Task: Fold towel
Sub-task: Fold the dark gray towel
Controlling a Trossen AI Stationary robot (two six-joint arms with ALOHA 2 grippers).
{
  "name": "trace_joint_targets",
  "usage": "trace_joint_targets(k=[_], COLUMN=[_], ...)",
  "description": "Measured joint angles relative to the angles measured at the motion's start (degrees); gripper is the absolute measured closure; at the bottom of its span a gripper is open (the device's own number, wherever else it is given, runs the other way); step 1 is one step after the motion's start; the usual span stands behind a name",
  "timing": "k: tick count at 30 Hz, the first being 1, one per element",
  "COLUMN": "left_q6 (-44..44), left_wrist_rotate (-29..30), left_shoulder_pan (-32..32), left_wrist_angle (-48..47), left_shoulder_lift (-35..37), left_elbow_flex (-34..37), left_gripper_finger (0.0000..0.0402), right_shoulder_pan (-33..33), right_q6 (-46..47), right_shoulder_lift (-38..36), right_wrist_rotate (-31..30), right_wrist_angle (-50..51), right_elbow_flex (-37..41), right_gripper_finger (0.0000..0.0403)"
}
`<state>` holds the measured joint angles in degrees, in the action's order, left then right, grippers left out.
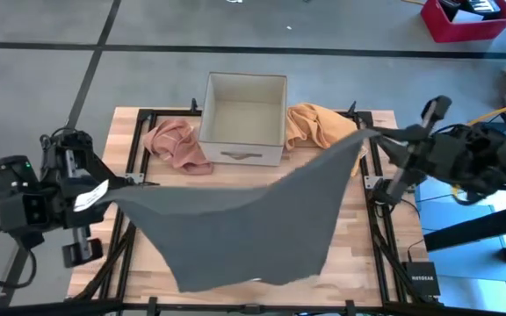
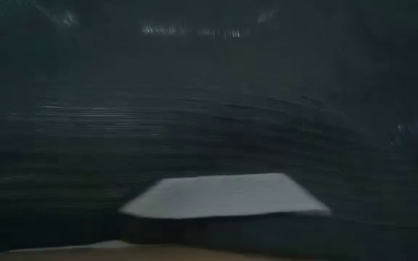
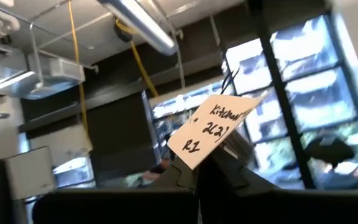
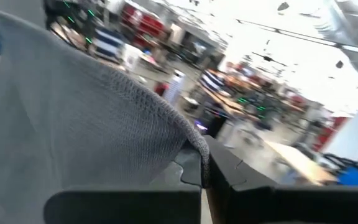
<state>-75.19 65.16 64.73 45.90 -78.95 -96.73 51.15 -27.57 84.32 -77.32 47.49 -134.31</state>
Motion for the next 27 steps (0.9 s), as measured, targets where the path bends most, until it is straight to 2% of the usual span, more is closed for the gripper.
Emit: trace_joint_targets(k=[4, 10, 14, 17, 22, 27], left_q6=[-4.3, -6.5, -3.6, 2.4, 10.9, 14.8], left_wrist_rotate=[4.6, 5.0, 5.5, 6.0, 5.0, -1.7], left_shoulder_pan=[-1.6, -4.3, -4.9, -4.4, -1.7, 1.9], left_wrist_angle=[0.0, -0.4, -0.4, -0.5, -0.4, -0.6], left_shoulder_lift=[0.1, 1.0, 0.8, -0.1, -2.2, -4.8], left_elbow_flex=[0.0, 0.0, 0.0, 0.0, 0.0, 0.0], left_gripper_finger=[0.0396, 0.0396, 0.0396, 0.0396, 0.0396, 0.0396], right_shoulder_pan=[-3.9, -9.0, -9.6, -9.4, -1.3, 6.1], right_q6=[0.1, -2.4, -2.4, -1.2, -1.0, -4.8], right_shoulder_lift=[-0.5, -0.4, -0.2, 1.2, 3.1, 6.8], right_wrist_rotate=[-1.0, -4.9, -5.3, -5.2, -6.1, -8.8], right_wrist_angle=[3.3, 7.5, 7.9, 6.4, 0.5, -9.8], right_elbow_flex=[0.1, 0.0, 0.2, 0.2, 0.3, 0.2], right_gripper_finger=[0.0397, 0.0397, 0.0399, 0.0397, 0.0396, 0.0395])
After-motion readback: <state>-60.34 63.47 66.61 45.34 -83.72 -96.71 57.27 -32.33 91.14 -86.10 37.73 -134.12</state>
